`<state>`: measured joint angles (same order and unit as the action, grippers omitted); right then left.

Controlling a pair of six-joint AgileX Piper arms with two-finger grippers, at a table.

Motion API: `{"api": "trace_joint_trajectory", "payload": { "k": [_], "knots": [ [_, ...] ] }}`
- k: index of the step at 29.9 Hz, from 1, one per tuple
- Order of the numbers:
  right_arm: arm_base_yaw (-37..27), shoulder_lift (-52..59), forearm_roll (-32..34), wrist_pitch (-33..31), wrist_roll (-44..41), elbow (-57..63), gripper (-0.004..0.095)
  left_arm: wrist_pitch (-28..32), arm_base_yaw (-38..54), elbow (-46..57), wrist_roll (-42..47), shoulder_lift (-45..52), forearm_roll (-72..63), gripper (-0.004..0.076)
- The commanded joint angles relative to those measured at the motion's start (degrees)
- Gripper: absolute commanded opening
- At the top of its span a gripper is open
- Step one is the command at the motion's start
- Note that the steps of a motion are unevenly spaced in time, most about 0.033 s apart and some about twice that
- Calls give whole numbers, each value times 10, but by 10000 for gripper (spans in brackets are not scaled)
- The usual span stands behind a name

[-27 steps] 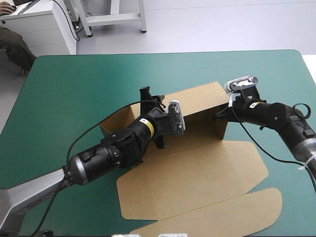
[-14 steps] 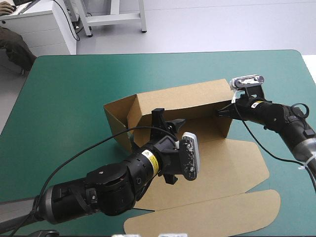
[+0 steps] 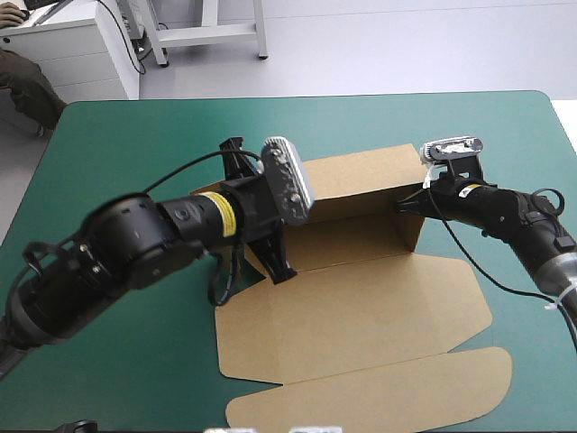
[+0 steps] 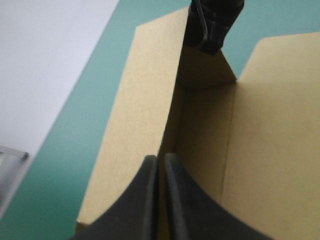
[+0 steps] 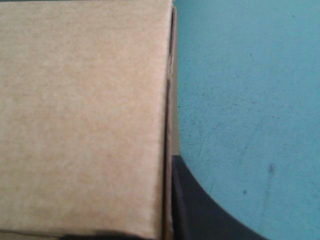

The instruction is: Fold the box

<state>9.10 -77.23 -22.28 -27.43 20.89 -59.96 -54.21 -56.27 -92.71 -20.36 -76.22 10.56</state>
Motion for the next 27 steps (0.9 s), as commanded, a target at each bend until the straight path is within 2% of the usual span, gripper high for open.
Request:
{"api": "trace_joint_trajectory", "payload": {
  "k": [1,4,7,11,16,20,23,27],
  "knots": [
    [-1,20,-15,31,-6,-19,-17,-42,87,-45,-59,21,-148,18],
    [-1,20,-15,25,-6,-19,-17,-71,162,-45,-56,30,-181,15],
    [-1,21,-11,22,-6,-19,-17,-76,234,-42,-40,43,-197,15],
    [-1,23,8,10,-6,-20,-18,-47,323,-8,18,82,-198,13],
    [-1,23,24,-33,-6,-44,-19,-7,387,69,28,145,-194,-8],
    [-1,23,27,-89,-9,-83,-18,-25,413,129,28,183,-194,-8],
    [-1,21,33,-169,-29,-125,-18,-32,414,155,28,203,-192,-8],
    [-1,5,70,-264,-76,-177,-18,-12,414,164,28,213,-192,-8]
  ]
}}
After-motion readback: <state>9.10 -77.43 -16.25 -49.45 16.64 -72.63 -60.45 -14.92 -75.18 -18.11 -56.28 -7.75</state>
